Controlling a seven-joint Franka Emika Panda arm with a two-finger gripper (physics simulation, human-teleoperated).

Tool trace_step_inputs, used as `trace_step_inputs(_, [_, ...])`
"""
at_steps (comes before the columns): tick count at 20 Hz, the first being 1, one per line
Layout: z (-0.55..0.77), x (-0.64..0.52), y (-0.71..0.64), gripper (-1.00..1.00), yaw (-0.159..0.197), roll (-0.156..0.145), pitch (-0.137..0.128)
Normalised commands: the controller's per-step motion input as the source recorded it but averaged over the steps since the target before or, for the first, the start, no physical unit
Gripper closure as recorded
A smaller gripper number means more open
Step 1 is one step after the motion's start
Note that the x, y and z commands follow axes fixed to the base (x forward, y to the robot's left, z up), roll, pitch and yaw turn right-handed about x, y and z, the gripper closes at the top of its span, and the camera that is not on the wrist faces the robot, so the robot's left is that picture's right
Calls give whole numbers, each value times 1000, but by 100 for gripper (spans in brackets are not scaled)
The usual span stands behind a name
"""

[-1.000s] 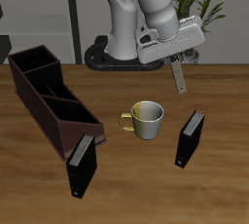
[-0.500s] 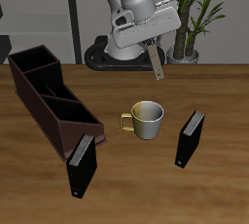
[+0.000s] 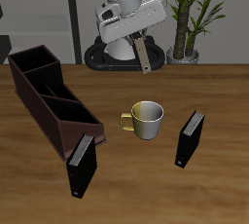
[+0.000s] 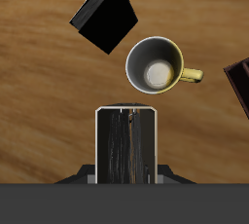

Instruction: Place the yellow book into the right desk caddy's back compartment

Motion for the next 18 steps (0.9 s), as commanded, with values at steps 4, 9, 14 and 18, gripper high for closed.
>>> trace_step_inputs(4, [202, -30, -504, 100, 30, -71, -20])
trace_step_inputs(9, [292, -66, -564, 100, 38, -71, -30])
trace_step_inputs(14, [141, 33, -399, 100, 28, -75, -22])
trace_step_inputs(18, [125, 20, -300, 100, 69, -45, -74])
